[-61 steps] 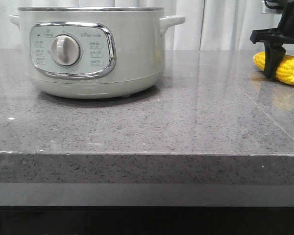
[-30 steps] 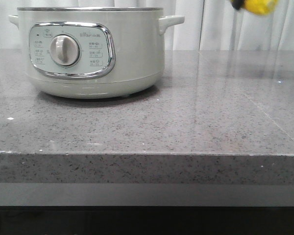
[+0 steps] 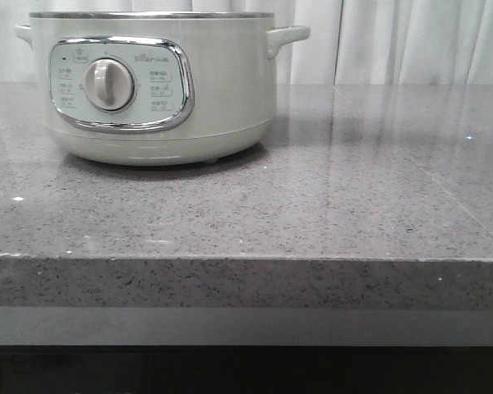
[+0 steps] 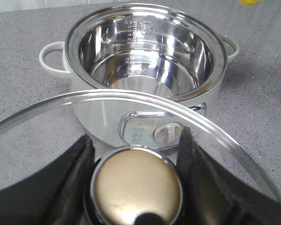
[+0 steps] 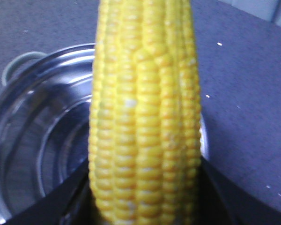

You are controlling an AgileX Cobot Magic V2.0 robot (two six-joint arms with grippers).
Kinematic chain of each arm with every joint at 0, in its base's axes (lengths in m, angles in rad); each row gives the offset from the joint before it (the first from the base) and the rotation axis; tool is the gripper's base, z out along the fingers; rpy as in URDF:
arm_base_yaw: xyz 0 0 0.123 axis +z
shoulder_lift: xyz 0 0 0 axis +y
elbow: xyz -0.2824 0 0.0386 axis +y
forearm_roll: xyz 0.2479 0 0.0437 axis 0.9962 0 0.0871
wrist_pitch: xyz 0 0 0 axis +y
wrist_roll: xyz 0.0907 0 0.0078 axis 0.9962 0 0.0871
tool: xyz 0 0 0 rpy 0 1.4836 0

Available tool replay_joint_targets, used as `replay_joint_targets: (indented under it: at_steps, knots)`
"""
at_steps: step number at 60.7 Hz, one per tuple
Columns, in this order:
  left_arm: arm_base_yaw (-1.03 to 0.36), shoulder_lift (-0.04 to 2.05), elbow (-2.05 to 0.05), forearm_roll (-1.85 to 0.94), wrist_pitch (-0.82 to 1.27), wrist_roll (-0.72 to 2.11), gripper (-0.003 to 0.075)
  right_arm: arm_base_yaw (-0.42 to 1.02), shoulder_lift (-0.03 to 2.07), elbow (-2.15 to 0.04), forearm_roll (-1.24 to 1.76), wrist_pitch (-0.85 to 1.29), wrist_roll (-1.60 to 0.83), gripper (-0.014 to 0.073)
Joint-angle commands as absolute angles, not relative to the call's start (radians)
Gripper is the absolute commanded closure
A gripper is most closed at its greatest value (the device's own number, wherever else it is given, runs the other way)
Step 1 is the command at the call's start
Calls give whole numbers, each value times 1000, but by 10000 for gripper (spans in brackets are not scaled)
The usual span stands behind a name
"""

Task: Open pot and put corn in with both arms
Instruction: 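Carry the corn over the open pot and release it inside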

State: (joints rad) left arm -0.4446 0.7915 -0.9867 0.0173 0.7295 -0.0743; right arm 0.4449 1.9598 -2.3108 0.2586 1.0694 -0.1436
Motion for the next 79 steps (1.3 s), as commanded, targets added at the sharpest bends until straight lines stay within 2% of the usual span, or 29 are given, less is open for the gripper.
replay_joint_targets:
  at_steps: [1, 18, 57, 71, 79]
  knots:
    - [-441, 782, -1023, 10, 601, -83, 491, 481, 1906, -2344, 284, 973, -167, 334]
    - [-441, 782, -1023, 10, 601, -83, 491, 551, 1945, -2344, 285, 961, -167, 334]
    - [-441, 782, -1023, 10, 601, -83, 491, 555, 2105, -2344, 279, 1010, -167, 328]
    - [-441, 782, -1023, 10, 601, -83, 491, 555, 2111, -2344, 278, 1013, -166, 97]
    - [-441, 782, -1023, 10, 601, -83, 491, 555, 2111, -2344, 278, 1012, -166, 62]
